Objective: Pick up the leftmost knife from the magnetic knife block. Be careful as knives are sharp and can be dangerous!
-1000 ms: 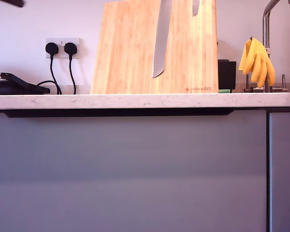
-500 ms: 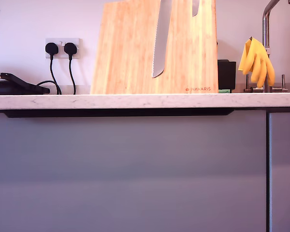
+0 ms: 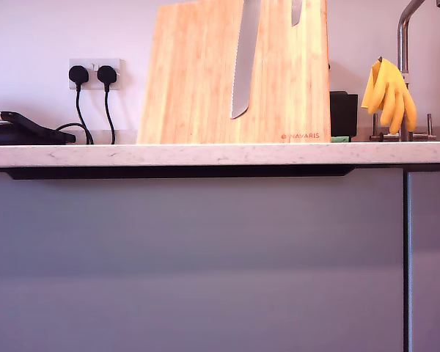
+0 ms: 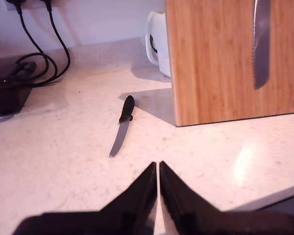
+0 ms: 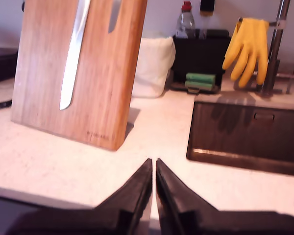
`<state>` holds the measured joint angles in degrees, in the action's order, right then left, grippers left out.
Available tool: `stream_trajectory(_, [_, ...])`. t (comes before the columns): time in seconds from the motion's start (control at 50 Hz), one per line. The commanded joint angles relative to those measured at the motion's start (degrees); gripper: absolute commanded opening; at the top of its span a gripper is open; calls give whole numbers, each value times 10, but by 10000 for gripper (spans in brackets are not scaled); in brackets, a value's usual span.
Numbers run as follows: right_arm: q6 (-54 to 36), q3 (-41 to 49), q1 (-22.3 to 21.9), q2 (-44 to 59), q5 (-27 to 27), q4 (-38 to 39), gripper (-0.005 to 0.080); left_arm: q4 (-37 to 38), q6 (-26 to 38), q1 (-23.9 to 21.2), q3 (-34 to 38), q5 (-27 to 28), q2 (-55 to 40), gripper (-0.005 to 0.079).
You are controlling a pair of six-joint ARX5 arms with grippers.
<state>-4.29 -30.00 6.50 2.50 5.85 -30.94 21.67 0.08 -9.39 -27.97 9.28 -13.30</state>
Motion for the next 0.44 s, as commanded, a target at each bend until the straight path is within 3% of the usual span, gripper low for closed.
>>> stream_trajectory(0.0, [4, 0, 2, 4, 1, -16, -12, 16, -7, -2, 6, 2, 12, -19])
stream_trajectory(0.1, [4, 0, 2, 5, 2, -52, -12, 46, -7, -2, 6, 1, 30, -19])
stream_trajectory(0.42, [4, 0, 2, 5, 2, -49, -12, 128, -7, -2, 6, 1, 36, -19])
